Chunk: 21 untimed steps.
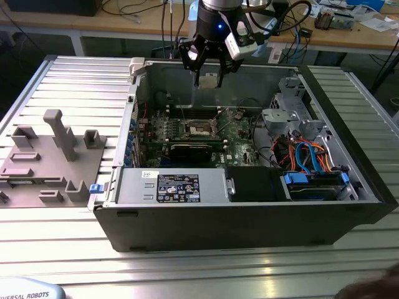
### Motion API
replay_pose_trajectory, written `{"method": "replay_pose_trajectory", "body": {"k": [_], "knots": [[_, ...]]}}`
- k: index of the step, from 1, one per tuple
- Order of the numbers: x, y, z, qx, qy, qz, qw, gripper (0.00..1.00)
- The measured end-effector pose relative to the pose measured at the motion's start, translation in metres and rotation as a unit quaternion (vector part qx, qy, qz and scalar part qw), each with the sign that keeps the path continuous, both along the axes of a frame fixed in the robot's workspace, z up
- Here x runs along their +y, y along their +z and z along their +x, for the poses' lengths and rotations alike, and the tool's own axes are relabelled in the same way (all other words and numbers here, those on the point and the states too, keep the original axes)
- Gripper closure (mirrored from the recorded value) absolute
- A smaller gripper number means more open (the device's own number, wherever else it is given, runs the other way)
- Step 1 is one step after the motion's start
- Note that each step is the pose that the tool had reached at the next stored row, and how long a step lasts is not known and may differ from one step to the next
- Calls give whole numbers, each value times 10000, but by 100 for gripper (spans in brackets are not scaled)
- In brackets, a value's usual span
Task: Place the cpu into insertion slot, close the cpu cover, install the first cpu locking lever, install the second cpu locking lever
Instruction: 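Place the cpu into insertion slot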
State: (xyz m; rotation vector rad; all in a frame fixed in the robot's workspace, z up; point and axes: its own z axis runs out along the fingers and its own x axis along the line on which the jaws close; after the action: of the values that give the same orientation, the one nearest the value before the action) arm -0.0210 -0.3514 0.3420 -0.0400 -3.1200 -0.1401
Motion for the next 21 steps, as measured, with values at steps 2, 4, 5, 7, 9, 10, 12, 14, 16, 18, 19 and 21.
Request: {"method": "replay_pose_trajectory", "body": {"k": [2, 4, 5, 7, 9, 10, 12, 14, 16, 18, 19, 21], "knots": [[0, -2, 0, 0, 0, 0, 10000, 45], [0, -4, 0, 0, 0, 0, 10000, 45], [0, -5, 0, 0, 0, -1, 10000, 45], [0, -10, 0, 0, 0, 0, 10000, 45], [0, -14, -2, 0, -1, 0, 10000, 45], [0, -17, -4, 0, -1, 0, 10000, 45], [0, -23, -8, 0, 16, 0, 10000, 45], [0, -27, -11, 0, 78, -7, 10000, 45], [0, -28, -12, 0, 183, -47, 9998, 45], [0, -29, -13, 1, 272, -89, 9996, 45], [0, -29, -13, 4, 317, -109, 9994, 45], [0, -32, -14, 11, 413, -116, 9991, 45]]}}
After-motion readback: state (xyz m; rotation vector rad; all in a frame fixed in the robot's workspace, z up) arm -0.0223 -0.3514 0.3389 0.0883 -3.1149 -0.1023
